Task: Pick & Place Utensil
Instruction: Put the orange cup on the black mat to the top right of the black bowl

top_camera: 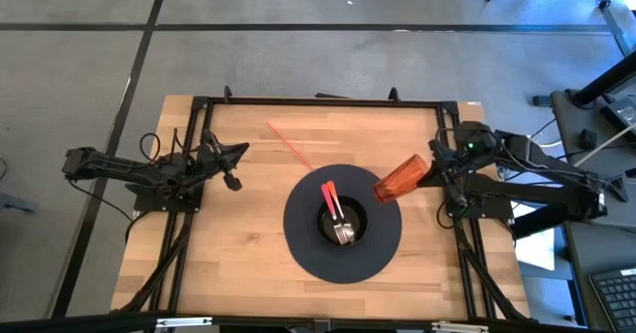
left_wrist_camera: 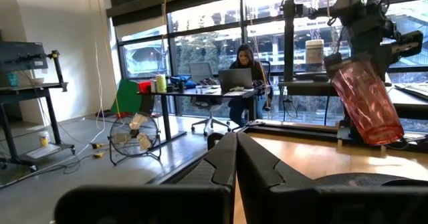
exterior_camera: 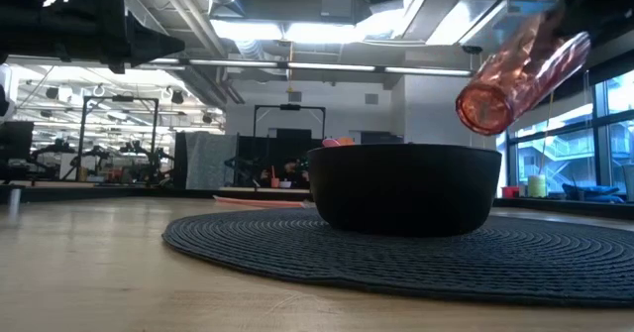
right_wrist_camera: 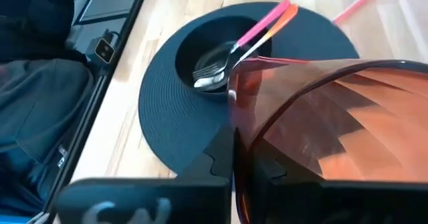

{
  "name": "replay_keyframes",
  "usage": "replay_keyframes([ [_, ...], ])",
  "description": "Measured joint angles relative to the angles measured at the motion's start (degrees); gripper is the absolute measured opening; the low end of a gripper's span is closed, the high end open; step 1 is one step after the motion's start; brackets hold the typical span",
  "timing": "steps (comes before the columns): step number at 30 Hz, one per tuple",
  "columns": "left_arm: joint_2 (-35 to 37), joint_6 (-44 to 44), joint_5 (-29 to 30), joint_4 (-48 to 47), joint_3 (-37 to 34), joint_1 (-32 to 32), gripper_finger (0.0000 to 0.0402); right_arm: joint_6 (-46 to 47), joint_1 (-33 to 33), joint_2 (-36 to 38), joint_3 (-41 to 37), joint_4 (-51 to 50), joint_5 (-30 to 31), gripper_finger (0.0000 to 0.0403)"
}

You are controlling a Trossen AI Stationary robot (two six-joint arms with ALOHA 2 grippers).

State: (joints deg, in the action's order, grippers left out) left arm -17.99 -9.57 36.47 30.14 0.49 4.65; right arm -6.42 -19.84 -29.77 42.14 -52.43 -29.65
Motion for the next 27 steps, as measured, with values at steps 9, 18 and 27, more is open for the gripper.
replay_keyframes([
  [9,-0.01,-0.05,-0.02,-0.42,0.0,0.0,0.0006,0.05,0.0,7.36,-0.36,0.88,-1.93,0.0011],
  [18,0.01,-0.05,-0.02,-0.42,0.0,0.0,0.0006,0.89,0.0,15.28,-0.25,0.68,-1.39,0.0011],
  [27,-0.01,-0.16,0.07,-0.4,0.0,-0.01,0.0006,3.11,0.02,15.78,-0.25,1.15,1.32,0.0011],
])
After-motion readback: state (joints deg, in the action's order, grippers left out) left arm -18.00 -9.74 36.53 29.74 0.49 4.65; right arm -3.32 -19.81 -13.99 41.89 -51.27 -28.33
